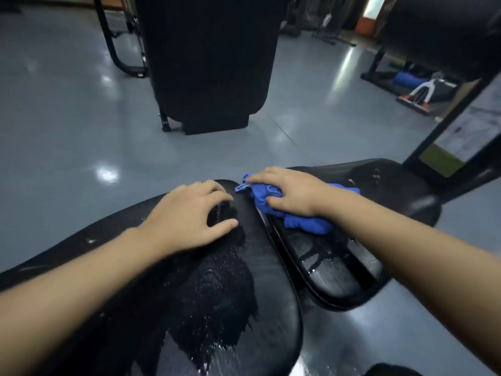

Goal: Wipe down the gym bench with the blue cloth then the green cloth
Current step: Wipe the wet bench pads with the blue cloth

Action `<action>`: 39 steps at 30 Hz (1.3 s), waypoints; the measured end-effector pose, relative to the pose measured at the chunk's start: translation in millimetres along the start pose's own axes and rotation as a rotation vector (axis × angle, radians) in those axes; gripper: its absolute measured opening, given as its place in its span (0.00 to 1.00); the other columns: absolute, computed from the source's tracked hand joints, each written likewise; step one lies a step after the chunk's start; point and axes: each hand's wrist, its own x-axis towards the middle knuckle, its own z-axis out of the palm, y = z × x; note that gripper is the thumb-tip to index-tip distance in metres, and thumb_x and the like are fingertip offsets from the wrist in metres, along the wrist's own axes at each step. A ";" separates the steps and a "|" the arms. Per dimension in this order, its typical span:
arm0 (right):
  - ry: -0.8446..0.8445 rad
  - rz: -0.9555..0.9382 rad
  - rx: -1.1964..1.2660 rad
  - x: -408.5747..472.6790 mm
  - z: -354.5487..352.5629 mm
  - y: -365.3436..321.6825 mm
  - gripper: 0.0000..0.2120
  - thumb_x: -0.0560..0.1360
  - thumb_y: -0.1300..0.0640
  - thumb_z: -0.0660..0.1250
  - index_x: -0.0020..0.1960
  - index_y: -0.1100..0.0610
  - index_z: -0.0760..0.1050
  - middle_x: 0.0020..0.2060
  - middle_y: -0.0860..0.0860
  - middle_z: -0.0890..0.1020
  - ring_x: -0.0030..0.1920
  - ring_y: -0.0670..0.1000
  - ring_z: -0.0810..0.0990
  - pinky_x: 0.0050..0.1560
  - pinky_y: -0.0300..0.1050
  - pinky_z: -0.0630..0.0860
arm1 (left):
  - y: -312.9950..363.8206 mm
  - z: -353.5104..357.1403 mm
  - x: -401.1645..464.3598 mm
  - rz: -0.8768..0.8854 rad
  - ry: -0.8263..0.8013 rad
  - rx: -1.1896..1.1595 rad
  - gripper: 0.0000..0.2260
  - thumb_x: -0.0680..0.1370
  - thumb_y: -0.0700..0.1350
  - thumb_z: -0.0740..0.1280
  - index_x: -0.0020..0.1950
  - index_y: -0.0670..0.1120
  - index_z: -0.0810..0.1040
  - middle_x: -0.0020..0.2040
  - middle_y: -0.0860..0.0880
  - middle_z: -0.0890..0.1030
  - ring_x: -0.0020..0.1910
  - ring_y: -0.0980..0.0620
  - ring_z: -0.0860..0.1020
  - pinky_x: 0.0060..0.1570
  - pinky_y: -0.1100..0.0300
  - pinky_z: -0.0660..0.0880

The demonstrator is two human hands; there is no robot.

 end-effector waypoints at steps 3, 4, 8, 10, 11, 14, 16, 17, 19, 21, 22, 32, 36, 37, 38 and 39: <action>0.010 0.022 -0.052 -10.3 7.1 -10.2 0.23 0.76 0.52 0.64 0.71 0.44 0.72 0.76 0.44 0.63 0.77 0.49 0.60 0.71 0.47 0.64 | 30.2 1.6 -21.6 -0.027 0.002 -0.020 0.29 0.74 0.70 0.55 0.67 0.57 0.76 0.66 0.60 0.74 0.61 0.55 0.74 0.57 0.58 0.68; 0.023 0.011 -0.056 -15.7 11.0 -13.5 0.23 0.76 0.53 0.65 0.71 0.47 0.73 0.78 0.45 0.60 0.79 0.49 0.54 0.74 0.45 0.60 | 40.4 3.2 -27.9 -0.028 -0.003 -0.033 0.29 0.74 0.70 0.55 0.68 0.57 0.75 0.67 0.59 0.73 0.62 0.55 0.74 0.57 0.58 0.67; 0.082 -0.029 -0.071 -44.0 22.7 -26.7 0.21 0.73 0.53 0.67 0.66 0.55 0.77 0.77 0.48 0.65 0.79 0.51 0.56 0.75 0.45 0.56 | 74.0 9.1 -42.4 0.023 -0.021 -0.033 0.28 0.75 0.69 0.58 0.68 0.55 0.76 0.67 0.57 0.74 0.62 0.52 0.75 0.59 0.57 0.68; 0.147 -0.067 -0.072 -61.0 27.5 -31.8 0.18 0.71 0.54 0.68 0.58 0.58 0.80 0.68 0.51 0.74 0.72 0.53 0.67 0.71 0.47 0.63 | 85.1 5.7 -46.6 0.025 -0.014 -0.022 0.27 0.75 0.68 0.59 0.68 0.55 0.76 0.67 0.57 0.74 0.62 0.53 0.75 0.59 0.57 0.68; 0.173 -0.076 -0.081 -69.9 29.6 -33.4 0.16 0.70 0.54 0.68 0.56 0.59 0.81 0.64 0.52 0.77 0.68 0.54 0.70 0.68 0.46 0.65 | 89.5 3.5 -49.2 0.010 -0.001 -0.032 0.26 0.75 0.68 0.59 0.68 0.56 0.76 0.67 0.58 0.73 0.62 0.54 0.74 0.59 0.57 0.68; 0.238 -0.078 -0.077 -98.4 35.4 -36.3 0.17 0.69 0.56 0.69 0.57 0.59 0.81 0.60 0.51 0.78 0.64 0.52 0.73 0.66 0.40 0.65 | 100.2 4.0 -58.3 0.012 -0.002 -0.044 0.26 0.75 0.67 0.60 0.67 0.56 0.76 0.68 0.58 0.73 0.64 0.55 0.73 0.60 0.58 0.66; 0.259 -0.048 -0.046 -118.3 40.1 -35.8 0.20 0.70 0.53 0.68 0.60 0.55 0.80 0.62 0.48 0.76 0.65 0.51 0.72 0.66 0.44 0.69 | 107.1 7.6 -60.5 0.015 -0.058 -0.053 0.29 0.74 0.69 0.58 0.69 0.55 0.75 0.69 0.57 0.72 0.66 0.54 0.72 0.63 0.56 0.67; 0.274 -0.034 -0.037 -128.2 42.1 -34.9 0.21 0.70 0.50 0.67 0.61 0.54 0.79 0.64 0.47 0.75 0.66 0.50 0.72 0.66 0.46 0.71 | 109.8 9.7 -60.0 0.019 -0.083 -0.050 0.30 0.74 0.69 0.58 0.70 0.54 0.75 0.69 0.57 0.72 0.67 0.53 0.72 0.64 0.55 0.68; 0.270 -0.009 -0.047 -148.7 44.8 -30.5 0.28 0.69 0.42 0.63 0.66 0.53 0.77 0.68 0.47 0.72 0.71 0.50 0.69 0.68 0.49 0.70 | 113.1 12.9 -58.7 0.034 -0.102 -0.034 0.33 0.73 0.70 0.57 0.70 0.53 0.74 0.70 0.56 0.72 0.67 0.52 0.72 0.65 0.55 0.67; 0.191 0.004 -0.089 -170.0 45.9 -24.7 0.38 0.68 0.34 0.62 0.73 0.52 0.70 0.74 0.47 0.66 0.77 0.50 0.60 0.75 0.48 0.63 | 111.5 13.6 -58.9 0.040 -0.109 -0.031 0.34 0.72 0.71 0.57 0.71 0.53 0.74 0.70 0.55 0.72 0.67 0.52 0.72 0.65 0.56 0.66; 0.148 0.001 -0.112 -178.8 45.9 -22.6 0.42 0.67 0.31 0.62 0.75 0.52 0.67 0.76 0.48 0.62 0.79 0.50 0.55 0.77 0.48 0.59 | 109.5 13.4 -59.4 0.042 -0.116 -0.033 0.35 0.72 0.71 0.56 0.72 0.53 0.73 0.71 0.56 0.72 0.68 0.52 0.72 0.65 0.55 0.66; 0.197 -0.045 -0.237 -131.8 53.6 -30.4 0.30 0.73 0.53 0.69 0.72 0.64 0.70 0.73 0.60 0.68 0.76 0.62 0.61 0.77 0.49 0.55 | 93.9 19.1 -55.4 0.080 -0.096 -0.068 0.35 0.71 0.73 0.59 0.72 0.55 0.73 0.71 0.57 0.72 0.67 0.54 0.73 0.65 0.54 0.67; 0.143 -0.053 -0.223 -75.8 40.9 -26.9 0.25 0.72 0.57 0.69 0.66 0.67 0.74 0.66 0.63 0.74 0.71 0.64 0.69 0.75 0.44 0.51 | 92.4 23.9 -57.5 0.076 -0.076 -0.068 0.35 0.71 0.73 0.59 0.72 0.55 0.73 0.71 0.58 0.71 0.68 0.54 0.72 0.65 0.54 0.65; 0.129 -0.044 -0.222 -61.4 37.1 -25.9 0.25 0.72 0.57 0.69 0.67 0.67 0.73 0.67 0.62 0.73 0.72 0.62 0.68 0.75 0.43 0.50 | 92.9 24.9 -57.4 0.076 -0.063 -0.073 0.35 0.71 0.73 0.59 0.71 0.54 0.74 0.71 0.57 0.72 0.67 0.53 0.73 0.65 0.54 0.65; 0.127 -0.036 -0.218 -47.9 33.1 -25.9 0.26 0.74 0.57 0.69 0.69 0.66 0.72 0.69 0.61 0.72 0.73 0.61 0.66 0.75 0.41 0.49 | 93.2 25.4 -57.3 0.077 -0.049 -0.080 0.35 0.71 0.73 0.60 0.71 0.54 0.74 0.70 0.57 0.72 0.67 0.53 0.73 0.65 0.54 0.66; 0.119 -0.020 -0.202 -35.2 30.1 -25.5 0.26 0.75 0.57 0.68 0.71 0.64 0.70 0.71 0.59 0.70 0.74 0.59 0.63 0.74 0.40 0.49 | 93.2 25.2 -57.4 0.079 -0.040 -0.083 0.35 0.71 0.72 0.60 0.71 0.54 0.74 0.70 0.57 0.72 0.67 0.53 0.73 0.65 0.54 0.66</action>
